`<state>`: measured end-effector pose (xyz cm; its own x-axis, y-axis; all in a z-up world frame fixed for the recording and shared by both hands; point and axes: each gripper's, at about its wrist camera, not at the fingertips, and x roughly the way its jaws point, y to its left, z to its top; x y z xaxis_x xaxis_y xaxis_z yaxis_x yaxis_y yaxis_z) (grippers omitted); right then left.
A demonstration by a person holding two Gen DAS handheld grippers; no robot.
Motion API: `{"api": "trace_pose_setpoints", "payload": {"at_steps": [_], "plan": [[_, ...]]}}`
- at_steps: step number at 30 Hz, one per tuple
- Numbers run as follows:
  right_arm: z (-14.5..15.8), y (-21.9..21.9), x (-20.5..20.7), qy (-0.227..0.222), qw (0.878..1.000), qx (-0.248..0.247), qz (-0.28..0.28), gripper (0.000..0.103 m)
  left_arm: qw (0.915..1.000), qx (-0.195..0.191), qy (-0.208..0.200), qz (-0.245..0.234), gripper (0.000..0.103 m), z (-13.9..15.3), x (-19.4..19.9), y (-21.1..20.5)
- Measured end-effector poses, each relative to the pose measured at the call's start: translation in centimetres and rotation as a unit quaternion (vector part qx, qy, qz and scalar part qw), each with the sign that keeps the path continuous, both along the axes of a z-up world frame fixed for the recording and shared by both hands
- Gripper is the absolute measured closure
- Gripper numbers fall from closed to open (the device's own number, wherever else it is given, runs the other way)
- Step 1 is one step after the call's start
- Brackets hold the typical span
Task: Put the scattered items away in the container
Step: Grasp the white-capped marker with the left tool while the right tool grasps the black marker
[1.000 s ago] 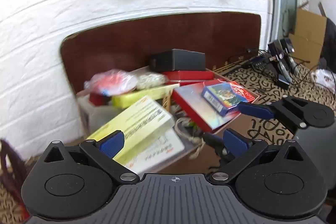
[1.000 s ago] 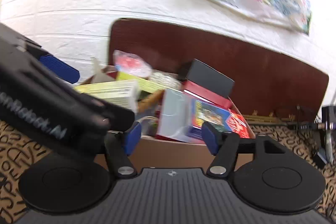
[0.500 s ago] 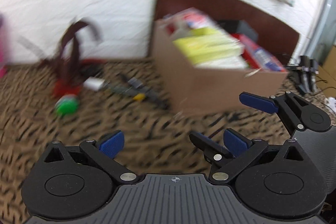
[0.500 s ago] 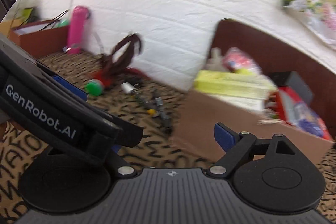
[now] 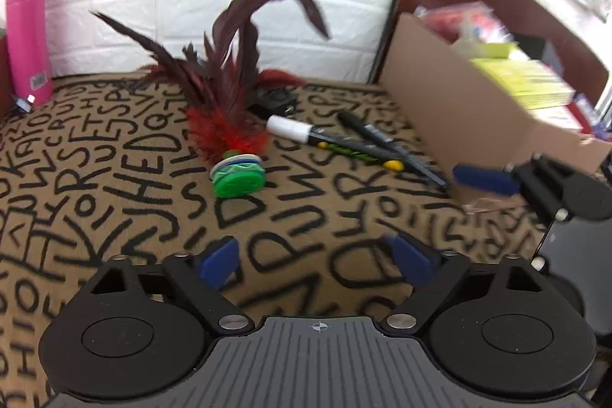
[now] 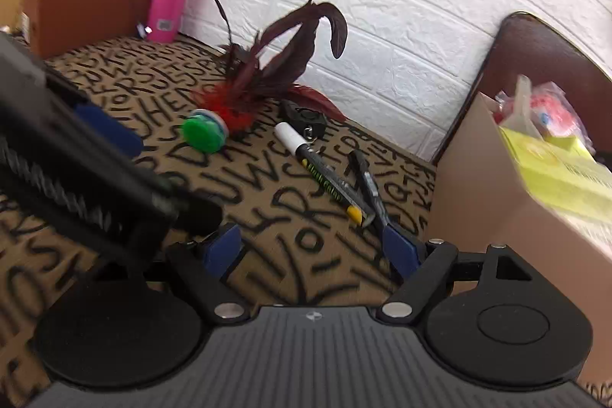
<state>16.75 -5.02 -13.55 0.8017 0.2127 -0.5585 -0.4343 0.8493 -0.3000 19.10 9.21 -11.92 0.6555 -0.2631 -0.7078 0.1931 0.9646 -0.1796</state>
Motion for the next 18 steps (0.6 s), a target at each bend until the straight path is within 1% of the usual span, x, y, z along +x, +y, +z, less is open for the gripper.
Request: {"api": "trace_pose_setpoints", "payload": {"at_steps": [1,3,5,9,12,15,18], "plan": [[-0.3,0.4,0.6,-0.001,1.000,-0.006,-0.006,0.019,1.0000,-0.005,0.006,0.000,0.021,-0.4,0.7,0.3],[-0.9,1.1,1.9,-0.001,1.000,-0.018,-0.018,0.019,0.9998,-0.015,0.013,0.002,0.023,-1.0,2.0,1.0],[-1.4,1.5,3.3,0.002,0.999,-0.020,-0.030,0.019,0.9999,-0.010,0.005,0.005,0.025,-1.2,3.0,1.4],[-1.8,1.6,5.7,0.009,0.999,0.002,-0.051,0.017,0.9999,0.008,-0.009,0.011,0.031,-1.5,4.8,1.7],[-1.8,1.5,7.4,0.017,0.998,0.015,-0.061,0.014,0.9996,0.007,-0.011,0.026,0.036,-1.7,6.4,2.4],[-2.1,0.9,9.0,0.045,0.995,0.051,-0.069,0.014,0.9996,-0.002,-0.012,0.026,0.037,-1.8,6.9,2.9],[-2.0,-0.3,9.9,0.097,0.986,0.110,-0.081,0.018,0.9997,-0.005,-0.013,0.019,0.035,-1.8,6.1,3.2]]}}
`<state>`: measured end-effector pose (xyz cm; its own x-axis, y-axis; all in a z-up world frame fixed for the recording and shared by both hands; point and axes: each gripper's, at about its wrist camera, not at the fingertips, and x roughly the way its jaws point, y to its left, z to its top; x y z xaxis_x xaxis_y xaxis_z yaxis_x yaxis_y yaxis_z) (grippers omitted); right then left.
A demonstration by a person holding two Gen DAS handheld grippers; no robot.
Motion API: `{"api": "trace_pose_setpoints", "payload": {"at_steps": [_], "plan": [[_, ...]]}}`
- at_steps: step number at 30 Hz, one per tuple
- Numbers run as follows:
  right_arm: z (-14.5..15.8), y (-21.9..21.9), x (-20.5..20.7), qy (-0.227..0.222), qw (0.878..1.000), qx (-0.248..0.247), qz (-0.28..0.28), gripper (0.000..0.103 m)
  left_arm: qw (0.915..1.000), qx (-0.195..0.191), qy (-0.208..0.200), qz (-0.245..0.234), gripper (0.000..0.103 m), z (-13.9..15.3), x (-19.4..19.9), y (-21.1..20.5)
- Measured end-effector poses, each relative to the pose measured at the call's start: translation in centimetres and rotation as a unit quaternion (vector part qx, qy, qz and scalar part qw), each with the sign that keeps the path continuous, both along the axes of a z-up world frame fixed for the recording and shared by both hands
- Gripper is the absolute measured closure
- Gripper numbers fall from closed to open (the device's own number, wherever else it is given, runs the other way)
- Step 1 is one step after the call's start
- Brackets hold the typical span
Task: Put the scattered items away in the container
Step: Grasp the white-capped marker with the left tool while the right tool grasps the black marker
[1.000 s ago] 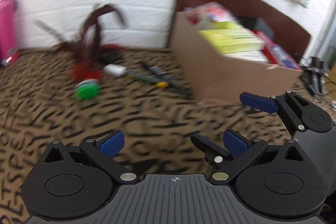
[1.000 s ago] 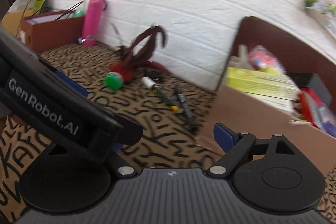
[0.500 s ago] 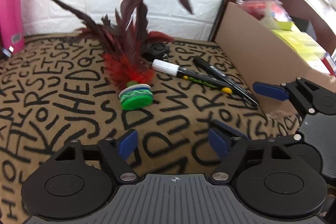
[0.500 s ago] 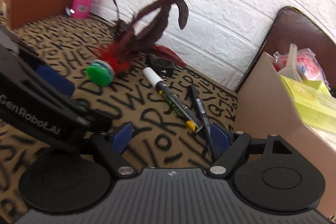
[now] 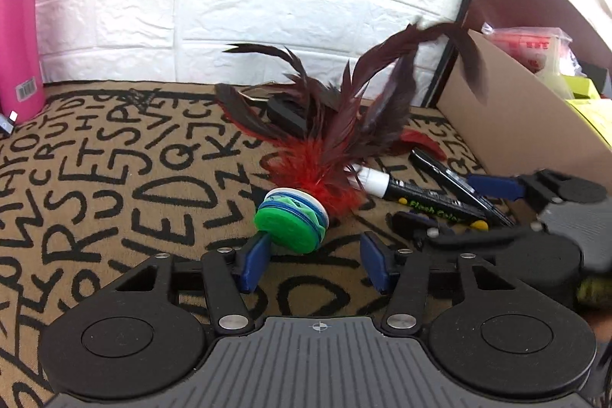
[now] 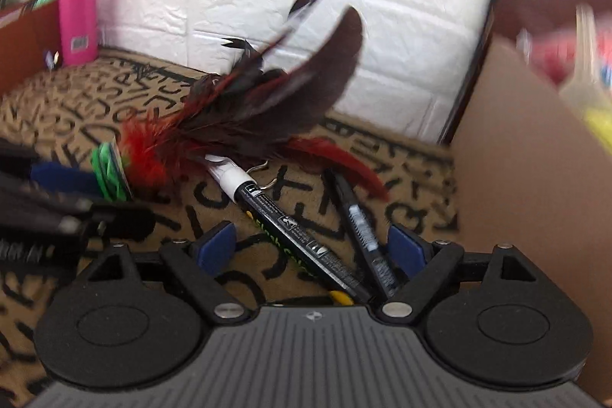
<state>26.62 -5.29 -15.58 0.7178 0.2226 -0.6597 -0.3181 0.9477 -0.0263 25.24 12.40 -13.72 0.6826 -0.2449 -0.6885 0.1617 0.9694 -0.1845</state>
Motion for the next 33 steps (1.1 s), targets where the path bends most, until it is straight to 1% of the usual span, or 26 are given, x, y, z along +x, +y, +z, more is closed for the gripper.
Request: {"api": "trace_pose_setpoints", "payload": {"at_steps": [1,2,3,4,5,6,7,8,13,16,20,23,25,28,29,30,31,32,33], "plan": [[0.1,-0.4,-0.1,0.012,1.000,0.018,0.000,0.022,1.0000,-0.004,0.001,-0.001,0.034,0.0,-0.4,0.1],[0.2,-0.6,-0.5,0.015,1.000,0.022,0.004,0.025,0.9999,-0.011,0.003,-0.002,0.033,0.1,-0.9,0.3],[0.3,-0.7,-1.2,0.014,1.000,0.020,0.012,0.034,0.9998,-0.020,0.006,-0.002,0.033,0.2,-1.5,0.6],[0.5,-0.7,-2.0,0.015,1.000,0.020,0.018,0.046,0.9995,-0.031,0.010,-0.002,0.033,0.2,-2.1,0.8],[0.5,-0.5,-2.7,0.016,0.999,0.023,0.024,0.052,0.9990,-0.041,0.014,-0.001,0.032,0.2,-2.6,1.1],[0.6,-0.4,-3.5,0.018,0.999,0.024,0.028,0.061,0.9985,-0.051,0.018,0.001,0.032,0.2,-3.3,1.2],[0.6,-0.3,-4.5,0.019,0.999,0.024,0.034,0.067,0.9981,-0.058,0.020,0.003,0.030,0.1,-4.0,1.3],[0.6,-0.1,-5.6,0.019,0.999,0.022,0.044,0.068,0.9978,-0.062,0.022,0.004,0.028,0.0,-4.6,1.4],[0.7,1.0,-10.2,0.010,0.998,0.013,0.066,0.069,0.9976,-0.062,0.031,0.008,0.028,-0.1,-7.0,0.7],[0.8,1.0,-12.8,0.023,0.997,0.027,0.063,0.069,0.9967,-0.070,0.041,-0.003,0.028,0.0,-8.8,0.0],[0.9,1.0,-16.9,0.033,0.997,0.034,0.067,0.068,0.9964,-0.071,0.045,-0.013,0.028,-0.1,-12.0,-1.5],[1.0,0.7,-20.2,0.040,0.995,0.044,0.074,0.063,0.9963,-0.071,0.045,-0.018,0.027,-0.2,-14.4,-2.5],[1.3,0.5,-22.2,0.046,0.993,0.053,0.090,0.050,0.9969,-0.064,0.044,-0.015,0.027,-0.2,-15.7,-3.2],[1.5,-0.6,-24.6,0.044,0.992,0.069,0.098,0.052,0.9980,-0.048,0.040,-0.009,0.029,-0.2,-17.1,-4.0],[1.6,-1.2,-25.1,0.044,0.992,0.070,0.094,0.052,0.9983,-0.042,0.039,-0.009,0.030,-0.2,-17.2,-4.2],[1.6,-1.6,-25.4,0.045,0.993,0.065,0.088,0.055,0.9987,-0.033,0.038,-0.008,0.032,-0.2,-17.3,-4.4],[1.6,-2.1,-25.4,0.044,0.994,0.059,0.081,0.060,0.9990,-0.024,0.037,-0.008,0.038,-0.2,-17.1,-4.6],[1.6,-2.4,-25.3,0.044,0.995,0.055,0.074,0.063,0.9991,-0.020,0.037,-0.007,0.048,-0.2,-16.9,-4.7],[1.6,-2.8,-25.1,0.044,0.995,0.054,0.066,0.067,0.9990,-0.020,0.039,-0.004,0.053,-0.2,-16.6,-4.7]]}}
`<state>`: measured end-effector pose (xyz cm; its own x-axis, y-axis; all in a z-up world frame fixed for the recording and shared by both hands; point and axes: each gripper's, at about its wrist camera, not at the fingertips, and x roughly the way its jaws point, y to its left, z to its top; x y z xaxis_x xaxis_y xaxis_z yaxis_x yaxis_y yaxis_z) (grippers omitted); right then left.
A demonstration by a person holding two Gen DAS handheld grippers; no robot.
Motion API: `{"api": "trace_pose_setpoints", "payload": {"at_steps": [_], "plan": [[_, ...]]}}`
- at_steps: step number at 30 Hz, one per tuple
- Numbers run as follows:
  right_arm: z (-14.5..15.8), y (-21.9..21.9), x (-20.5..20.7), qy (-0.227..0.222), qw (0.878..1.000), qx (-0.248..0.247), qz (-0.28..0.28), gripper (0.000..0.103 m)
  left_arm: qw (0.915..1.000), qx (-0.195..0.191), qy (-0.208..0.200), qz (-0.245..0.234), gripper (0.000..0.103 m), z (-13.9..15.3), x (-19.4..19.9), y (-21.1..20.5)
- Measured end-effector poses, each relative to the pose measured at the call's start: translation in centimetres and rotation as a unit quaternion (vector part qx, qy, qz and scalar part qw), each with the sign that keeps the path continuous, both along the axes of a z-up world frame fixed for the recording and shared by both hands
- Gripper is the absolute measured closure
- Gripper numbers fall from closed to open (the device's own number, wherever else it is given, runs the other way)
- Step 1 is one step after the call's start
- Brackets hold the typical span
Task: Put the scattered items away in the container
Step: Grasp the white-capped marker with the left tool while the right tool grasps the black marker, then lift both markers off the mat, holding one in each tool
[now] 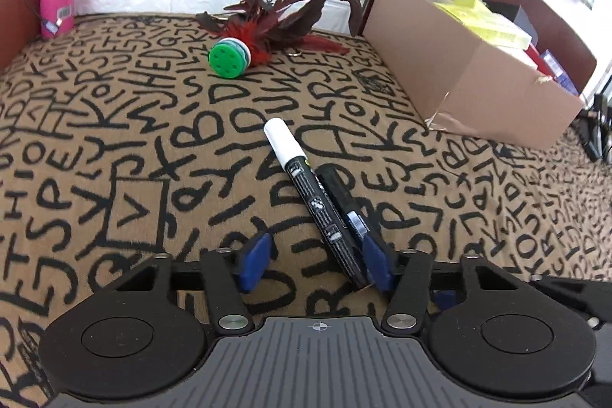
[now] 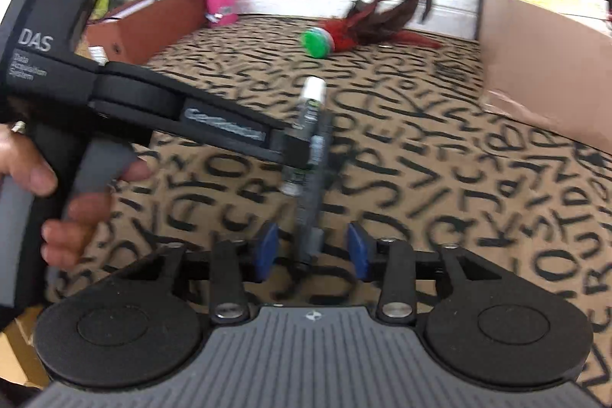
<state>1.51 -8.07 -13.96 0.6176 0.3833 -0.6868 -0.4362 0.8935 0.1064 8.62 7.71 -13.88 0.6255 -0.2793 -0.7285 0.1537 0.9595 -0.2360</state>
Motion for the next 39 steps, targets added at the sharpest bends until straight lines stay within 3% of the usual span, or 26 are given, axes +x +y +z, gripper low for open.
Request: {"api": "trace_pose_setpoints", "payload": {"at_steps": [3,7,10,14,18,30,33,36,39], "plan": [[0.2,-0.5,0.6,-0.006,1.000,-0.001,-0.012,0.070,0.9999,0.002,0.005,0.013,0.065,-0.1,0.8,0.2],[-0.3,0.0,1.1,-0.004,1.000,-0.002,-0.005,0.071,0.9998,0.014,0.003,0.017,0.056,-0.2,1.7,0.0],[-0.7,0.5,1.3,-0.015,1.000,-0.007,-0.006,0.071,0.9996,0.023,-0.002,0.016,0.058,-0.2,2.3,-0.4],[-0.9,0.6,1.8,-0.022,1.000,-0.004,-0.013,0.071,0.9992,0.038,-0.007,0.011,0.088,-0.3,2.5,-0.6],[-0.9,0.6,1.7,-0.025,1.000,-0.008,-0.009,0.071,0.9997,0.024,-0.003,0.009,0.091,-0.4,1.8,0.4],[-0.9,0.1,0.5,-0.026,1.000,-0.008,-0.014,0.071,0.9998,0.015,0.007,0.007,0.090,0.0,-2.9,1.9],[-0.8,0.1,0.2,-0.026,1.000,-0.015,-0.008,0.075,0.9998,0.013,0.012,0.002,0.088,0.2,-3.4,1.8],[-0.6,0.0,-0.3,-0.017,1.000,-0.014,0.006,0.086,0.9999,0.007,0.014,-0.006,0.066,0.2,-3.7,1.5],[-0.5,-0.1,-1.1,-0.011,1.000,-0.013,0.014,0.086,0.9997,0.019,0.011,-0.013,0.061,0.1,-4.0,0.7]]}}
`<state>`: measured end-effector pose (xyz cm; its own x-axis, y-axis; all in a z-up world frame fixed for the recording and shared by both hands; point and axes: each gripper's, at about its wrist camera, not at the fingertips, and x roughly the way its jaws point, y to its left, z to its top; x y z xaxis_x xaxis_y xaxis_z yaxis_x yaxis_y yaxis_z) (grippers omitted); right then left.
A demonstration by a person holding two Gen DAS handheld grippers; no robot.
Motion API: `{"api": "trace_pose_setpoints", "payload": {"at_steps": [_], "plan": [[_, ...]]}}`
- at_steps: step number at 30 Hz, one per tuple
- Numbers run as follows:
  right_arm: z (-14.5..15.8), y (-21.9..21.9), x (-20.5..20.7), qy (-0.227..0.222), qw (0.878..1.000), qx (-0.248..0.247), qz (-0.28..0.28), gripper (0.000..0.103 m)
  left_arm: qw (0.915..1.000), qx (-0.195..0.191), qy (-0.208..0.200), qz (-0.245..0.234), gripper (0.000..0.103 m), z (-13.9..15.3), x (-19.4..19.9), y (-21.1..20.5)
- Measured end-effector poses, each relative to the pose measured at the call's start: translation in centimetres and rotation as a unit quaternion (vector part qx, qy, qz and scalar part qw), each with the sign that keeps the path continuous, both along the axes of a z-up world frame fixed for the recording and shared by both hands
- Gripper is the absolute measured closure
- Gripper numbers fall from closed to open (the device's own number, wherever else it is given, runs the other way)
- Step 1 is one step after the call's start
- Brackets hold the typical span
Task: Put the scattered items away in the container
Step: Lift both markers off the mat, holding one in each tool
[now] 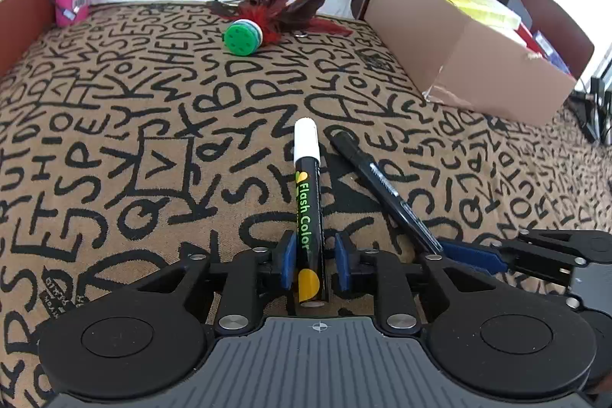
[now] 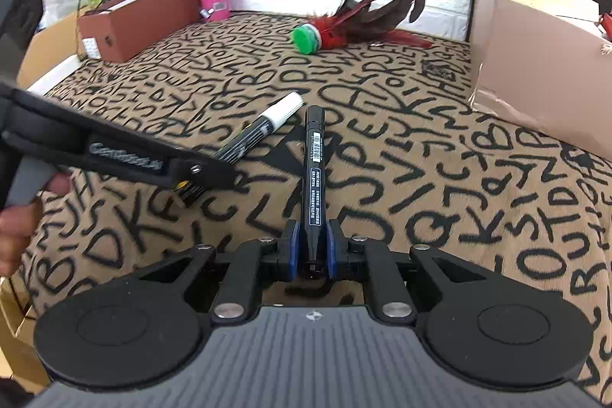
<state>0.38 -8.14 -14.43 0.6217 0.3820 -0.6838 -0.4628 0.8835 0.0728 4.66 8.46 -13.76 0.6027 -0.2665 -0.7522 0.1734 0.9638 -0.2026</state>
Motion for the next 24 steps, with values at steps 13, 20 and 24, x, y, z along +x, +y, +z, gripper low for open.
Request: {"api": "trace_pose_setpoints", "payload": {"at_steps": [13,20,24], "plan": [[-0.2,0.7,1.2,-0.004,1.000,-0.001,-0.011,0.085,0.9998,0.019,-0.007,0.003,0.079,-0.3,2.5,-1.2],[-0.2,0.8,1.5,0.004,1.000,-0.004,-0.006,0.085,0.9993,0.033,-0.006,-0.020,0.090,-0.2,1.8,-1.5],[-0.1,0.8,1.2,0.007,1.000,-0.010,-0.003,0.084,0.9979,0.052,-0.007,-0.036,0.090,-0.1,0.2,-1.8]]}}
